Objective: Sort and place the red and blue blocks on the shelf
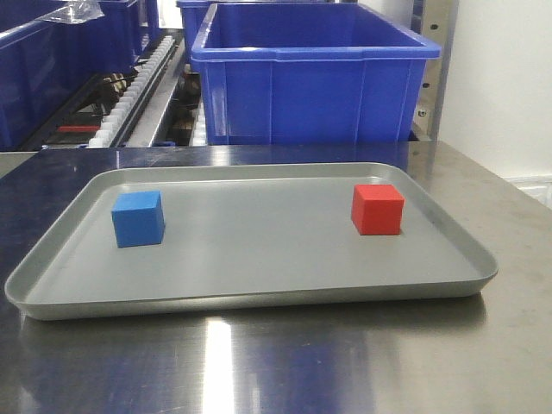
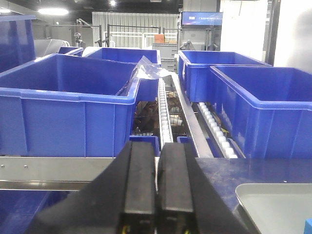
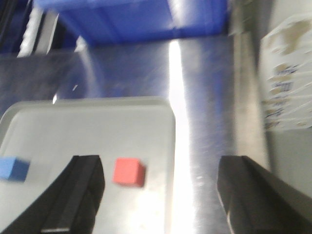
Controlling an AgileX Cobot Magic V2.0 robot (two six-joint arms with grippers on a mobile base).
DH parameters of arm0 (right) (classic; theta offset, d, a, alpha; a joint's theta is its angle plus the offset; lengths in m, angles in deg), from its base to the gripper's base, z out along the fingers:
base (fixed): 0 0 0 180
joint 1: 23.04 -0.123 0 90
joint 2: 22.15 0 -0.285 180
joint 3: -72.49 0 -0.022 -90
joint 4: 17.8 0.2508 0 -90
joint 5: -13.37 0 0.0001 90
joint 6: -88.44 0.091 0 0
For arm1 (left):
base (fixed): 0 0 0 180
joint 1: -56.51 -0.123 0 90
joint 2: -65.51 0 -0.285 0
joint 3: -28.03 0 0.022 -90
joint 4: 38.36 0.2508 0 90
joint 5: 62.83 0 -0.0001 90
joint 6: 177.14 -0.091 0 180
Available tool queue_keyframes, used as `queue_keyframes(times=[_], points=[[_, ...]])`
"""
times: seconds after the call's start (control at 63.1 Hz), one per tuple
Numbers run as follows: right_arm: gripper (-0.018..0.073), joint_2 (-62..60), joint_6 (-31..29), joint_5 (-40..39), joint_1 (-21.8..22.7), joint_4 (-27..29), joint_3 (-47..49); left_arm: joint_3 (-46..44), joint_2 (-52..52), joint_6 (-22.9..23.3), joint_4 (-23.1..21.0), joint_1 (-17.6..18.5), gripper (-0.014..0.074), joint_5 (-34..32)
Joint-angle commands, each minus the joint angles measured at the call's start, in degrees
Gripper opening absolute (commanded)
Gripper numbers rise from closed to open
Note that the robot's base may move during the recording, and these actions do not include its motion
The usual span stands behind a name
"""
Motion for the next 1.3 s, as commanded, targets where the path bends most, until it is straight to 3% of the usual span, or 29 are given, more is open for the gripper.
queue_keyframes(times=[0.0, 0.143, 0.412, 0.618, 0.76, 1.283], points=[[0.0596, 2.1, -1.2, -1.5, -2.4, 1.6, 3.9, 2.2, -1.0, 0.2, -0.3, -0.1, 0.0084, -4.7], [0.0596, 8.5, -1.2, 2.9, -7.3, 0.4, 8.2, 2.2, -1.0, 0.2, -0.3, -0.1, 0.0084, -4.7], [0.0594, 18.9, -1.2, 7.6, -11.7, -1.5, 13.5, 2.2, -1.0, 0.2, -0.3, -0.1, 0.0084, -4.7], [0.0594, 24.6, -1.2, 9.6, -11.7, -4.4, 13.7, 2.2, -1.0, 0.2, -0.3, -0.1, 0.0084, -4.7], [0.0594, 26.6, -1.2, 6.2, -11.7, -3.7, 13.7, 2.2, -1.0, 0.2, -0.3, -0.1, 0.0084, -4.7], [0.0594, 29.8, 1.0, 5.9, -13.1, -1.7, 13.9, 2.2, -1.0, 0.2, -0.3, -0.1, 0.0084, -4.7]])
